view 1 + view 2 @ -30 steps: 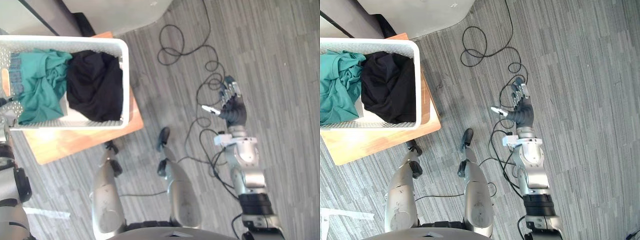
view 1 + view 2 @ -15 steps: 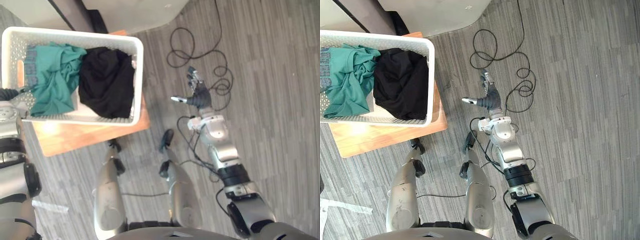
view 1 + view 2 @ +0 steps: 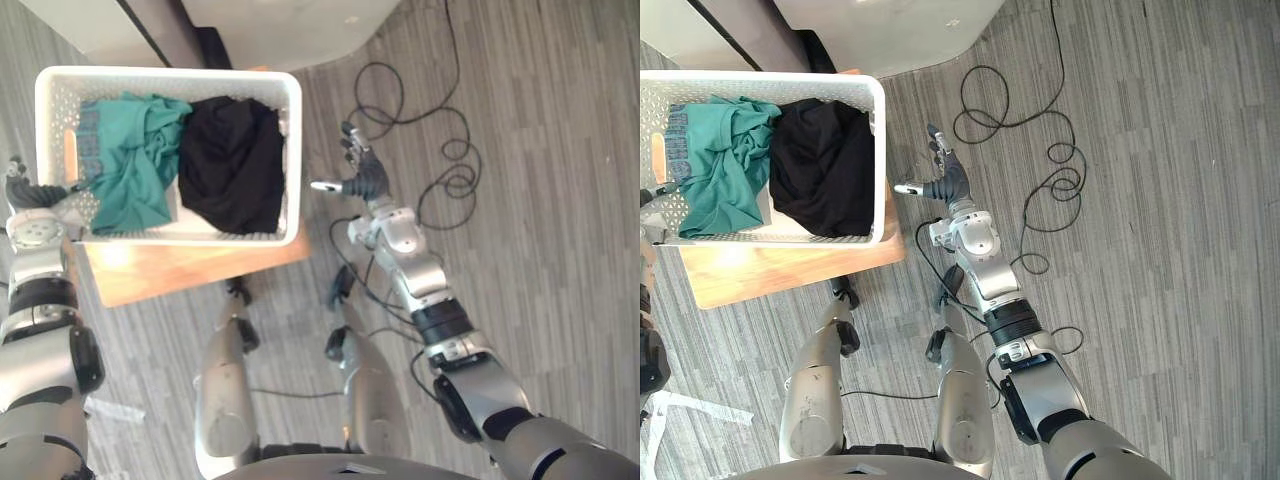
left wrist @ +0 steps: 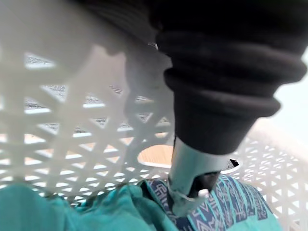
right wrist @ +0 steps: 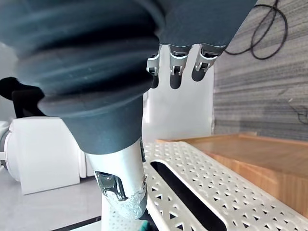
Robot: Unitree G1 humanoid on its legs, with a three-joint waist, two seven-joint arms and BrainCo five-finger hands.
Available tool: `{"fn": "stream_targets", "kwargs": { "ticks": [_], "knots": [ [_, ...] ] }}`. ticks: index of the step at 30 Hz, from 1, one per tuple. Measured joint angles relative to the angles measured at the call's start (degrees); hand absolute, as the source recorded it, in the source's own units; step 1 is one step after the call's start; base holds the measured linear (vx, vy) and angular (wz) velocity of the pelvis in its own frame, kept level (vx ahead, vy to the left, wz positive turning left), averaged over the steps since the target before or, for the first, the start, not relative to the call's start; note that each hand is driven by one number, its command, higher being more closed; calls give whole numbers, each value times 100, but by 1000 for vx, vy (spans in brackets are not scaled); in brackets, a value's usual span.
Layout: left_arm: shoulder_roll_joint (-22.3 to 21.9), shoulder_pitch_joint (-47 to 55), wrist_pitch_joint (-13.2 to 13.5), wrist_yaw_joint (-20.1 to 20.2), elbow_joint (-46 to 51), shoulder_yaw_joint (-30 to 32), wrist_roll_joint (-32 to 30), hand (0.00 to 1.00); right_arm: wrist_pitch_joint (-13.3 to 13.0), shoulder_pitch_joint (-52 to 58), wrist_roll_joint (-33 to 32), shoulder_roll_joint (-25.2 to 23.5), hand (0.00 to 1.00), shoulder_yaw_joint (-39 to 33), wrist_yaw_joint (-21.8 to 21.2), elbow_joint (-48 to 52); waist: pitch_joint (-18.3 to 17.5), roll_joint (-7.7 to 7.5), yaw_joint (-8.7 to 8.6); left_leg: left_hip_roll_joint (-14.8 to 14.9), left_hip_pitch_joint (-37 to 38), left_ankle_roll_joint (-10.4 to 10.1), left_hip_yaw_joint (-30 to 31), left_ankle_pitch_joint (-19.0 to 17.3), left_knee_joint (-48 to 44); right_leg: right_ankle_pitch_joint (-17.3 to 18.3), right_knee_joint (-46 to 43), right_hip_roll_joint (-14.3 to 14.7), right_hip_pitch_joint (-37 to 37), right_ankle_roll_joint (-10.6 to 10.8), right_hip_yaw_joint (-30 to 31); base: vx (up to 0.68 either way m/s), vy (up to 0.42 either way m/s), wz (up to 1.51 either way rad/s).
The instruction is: Pick up the laundry basket with both hands and put the clothes into the washing machine.
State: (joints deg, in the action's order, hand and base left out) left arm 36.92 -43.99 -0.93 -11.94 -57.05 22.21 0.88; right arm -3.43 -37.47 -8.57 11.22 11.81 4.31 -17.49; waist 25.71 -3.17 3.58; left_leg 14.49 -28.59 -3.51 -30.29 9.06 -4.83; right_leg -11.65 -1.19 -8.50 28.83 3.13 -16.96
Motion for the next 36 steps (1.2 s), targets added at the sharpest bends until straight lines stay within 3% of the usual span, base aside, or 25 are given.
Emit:
{"fn": "stream_targets", "kwargs": {
  "ticks": [19, 36],
  "knots": [
    [-214, 134, -18, -11, -46, 260, 18, 0, 308, -735, 644, -210, 0, 104, -33, -1303, -105, 69, 18, -51, 54, -44, 10, 279, 438, -42, 19, 72, 81, -61, -77, 0, -22, 1],
    [-242, 219, 10, 5, 194, 304, 130, 0, 455, -1141, 1127, -260, 0, 83, -1, -1268, -109, 75, 61, -52, 41, -65, -1, 371, 592, -40, 1, 98, 154, -91, -96, 0, 0, 0]
  ]
}}
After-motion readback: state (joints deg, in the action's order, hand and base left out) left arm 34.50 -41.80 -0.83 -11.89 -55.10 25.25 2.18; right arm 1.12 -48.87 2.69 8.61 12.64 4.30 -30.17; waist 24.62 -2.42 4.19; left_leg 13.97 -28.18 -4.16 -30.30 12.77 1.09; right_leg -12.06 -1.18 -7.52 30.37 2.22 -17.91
